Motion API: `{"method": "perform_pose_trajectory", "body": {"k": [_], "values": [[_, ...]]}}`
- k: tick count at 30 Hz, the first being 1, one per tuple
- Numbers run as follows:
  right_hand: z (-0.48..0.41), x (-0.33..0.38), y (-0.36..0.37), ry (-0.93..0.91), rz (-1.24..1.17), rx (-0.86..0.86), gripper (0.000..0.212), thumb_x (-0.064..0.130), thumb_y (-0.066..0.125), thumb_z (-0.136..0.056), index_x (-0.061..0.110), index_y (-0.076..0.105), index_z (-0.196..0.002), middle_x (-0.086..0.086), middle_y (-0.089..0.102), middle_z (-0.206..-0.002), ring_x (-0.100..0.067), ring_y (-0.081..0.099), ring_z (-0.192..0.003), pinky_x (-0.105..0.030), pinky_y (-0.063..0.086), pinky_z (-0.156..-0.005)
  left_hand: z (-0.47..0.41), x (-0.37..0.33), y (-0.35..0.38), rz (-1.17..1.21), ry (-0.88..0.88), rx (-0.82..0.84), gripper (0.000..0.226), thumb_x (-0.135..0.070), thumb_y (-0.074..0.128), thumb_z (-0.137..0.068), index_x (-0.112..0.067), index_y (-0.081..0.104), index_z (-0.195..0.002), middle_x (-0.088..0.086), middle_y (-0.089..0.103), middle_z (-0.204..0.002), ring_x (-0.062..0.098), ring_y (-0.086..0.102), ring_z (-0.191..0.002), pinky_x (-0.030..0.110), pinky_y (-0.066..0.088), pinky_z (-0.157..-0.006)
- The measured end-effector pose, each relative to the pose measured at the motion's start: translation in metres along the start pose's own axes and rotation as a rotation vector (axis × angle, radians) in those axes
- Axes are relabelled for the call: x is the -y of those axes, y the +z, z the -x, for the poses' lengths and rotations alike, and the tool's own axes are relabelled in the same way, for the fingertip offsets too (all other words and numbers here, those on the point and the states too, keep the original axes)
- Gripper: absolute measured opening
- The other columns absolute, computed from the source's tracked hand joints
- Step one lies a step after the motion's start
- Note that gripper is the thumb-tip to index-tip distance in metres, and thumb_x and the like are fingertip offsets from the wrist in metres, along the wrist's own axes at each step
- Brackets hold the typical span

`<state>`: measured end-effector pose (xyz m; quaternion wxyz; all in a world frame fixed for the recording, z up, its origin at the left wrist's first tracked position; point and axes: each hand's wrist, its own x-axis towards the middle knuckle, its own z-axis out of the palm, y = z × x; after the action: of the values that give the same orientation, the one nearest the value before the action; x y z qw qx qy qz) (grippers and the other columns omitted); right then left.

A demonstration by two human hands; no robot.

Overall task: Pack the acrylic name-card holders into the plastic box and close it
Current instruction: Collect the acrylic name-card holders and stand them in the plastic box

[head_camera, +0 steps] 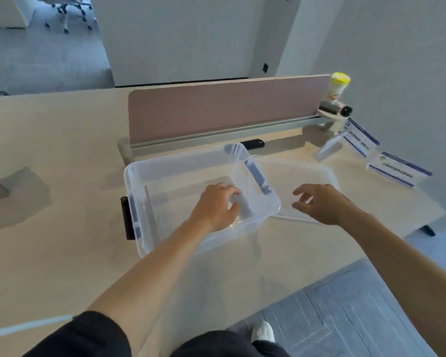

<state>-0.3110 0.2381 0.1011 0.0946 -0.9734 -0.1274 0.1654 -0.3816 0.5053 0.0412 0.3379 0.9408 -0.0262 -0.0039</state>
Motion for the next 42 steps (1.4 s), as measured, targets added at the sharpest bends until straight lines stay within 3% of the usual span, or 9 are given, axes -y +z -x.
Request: {"method": "perform_pose_trajectory", "body": {"k": [9,14,18,21,29,33,39,42], "values": [[0.070,-0.164,-0.034,0.158,-0.065,-0.055,0.035,0.043,0.064,-0.093,0.025,0.064,-0.123,0.005,0.071,-0.108,-0.017,0.065,-0.094,-0.038,0.055,-0.088,-0.062,-0.148,0.084,-0.056,0.109,0.175,0.030,-0.028,0.051,-0.090,-0.021,0.063,-0.117,-0.002,0.062,-0.117,0.019,0.057,-0.107,0.035,0.049,-0.091],[0.097,-0.268,-0.054,0.155,-0.189,-0.152,0.019,0.036,0.064,-0.094,0.019,0.070,-0.101,0.003,0.070,-0.100,-0.018,0.065,-0.093,-0.035,0.053,-0.084,-0.099,-0.240,0.144,0.079,0.039,0.284,0.017,-0.028,0.058,-0.088,-0.028,0.069,-0.102,-0.011,0.067,-0.098,0.010,0.062,-0.092,0.023,0.047,-0.079],[0.119,-0.344,-0.067,0.179,-0.272,-0.220,0.020,0.033,0.063,-0.095,0.016,0.070,-0.104,0.003,0.070,-0.100,-0.016,0.064,-0.092,-0.027,0.047,-0.078,-0.128,-0.305,0.192,-0.001,0.072,0.334,0.018,-0.029,0.058,-0.089,-0.028,0.068,-0.104,-0.011,0.067,-0.100,0.007,0.062,-0.091,0.021,0.046,-0.077],[0.124,-0.391,-0.075,0.196,-0.291,-0.243,0.021,0.032,0.063,-0.095,0.015,0.070,-0.107,0.001,0.071,-0.101,-0.017,0.066,-0.090,-0.031,0.053,-0.081,-0.149,-0.344,0.218,-0.024,0.095,0.336,0.020,-0.027,0.058,-0.090,-0.025,0.069,-0.106,-0.010,0.067,-0.099,0.005,0.061,-0.088,0.020,0.044,-0.076],[0.097,-0.499,-0.079,0.279,-0.296,-0.261,0.025,0.035,0.061,-0.095,0.018,0.068,-0.112,0.002,0.069,-0.107,-0.016,0.063,-0.091,-0.029,0.051,-0.081,-0.220,-0.394,0.278,0.113,0.004,0.338,0.011,-0.022,0.062,-0.087,-0.026,0.070,-0.093,-0.005,0.069,-0.088,0.013,0.067,-0.083,0.026,0.049,-0.075],[0.057,-0.547,-0.097,0.307,-0.275,-0.266,0.027,0.036,0.062,-0.095,0.018,0.068,-0.114,0.000,0.069,-0.114,-0.019,0.062,-0.097,-0.034,0.052,-0.088,-0.270,-0.403,0.313,0.083,0.032,0.322,0.012,-0.024,0.062,-0.086,-0.028,0.070,-0.094,-0.007,0.069,-0.089,0.012,0.064,-0.086,0.028,0.052,-0.080],[-0.019,-0.603,-0.115,0.331,-0.236,-0.244,0.026,0.039,0.062,-0.094,0.024,0.067,-0.115,0.000,0.064,-0.120,-0.016,0.061,-0.095,-0.037,0.054,-0.087,-0.364,-0.422,0.356,0.262,-0.050,0.300,0.010,-0.025,0.062,-0.088,-0.029,0.070,-0.093,-0.006,0.070,-0.084,0.016,0.067,-0.085,0.033,0.054,-0.080],[-0.059,-0.628,-0.120,0.343,-0.231,-0.215,0.029,0.044,0.061,-0.093,0.026,0.065,-0.116,0.001,0.062,-0.122,-0.019,0.063,-0.100,-0.040,0.055,-0.088,-0.399,-0.429,0.372,0.218,-0.044,0.266,0.009,-0.026,0.062,-0.087,-0.032,0.068,-0.089,-0.010,0.069,-0.084,0.012,0.065,-0.087,0.029,0.050,-0.080]]}}
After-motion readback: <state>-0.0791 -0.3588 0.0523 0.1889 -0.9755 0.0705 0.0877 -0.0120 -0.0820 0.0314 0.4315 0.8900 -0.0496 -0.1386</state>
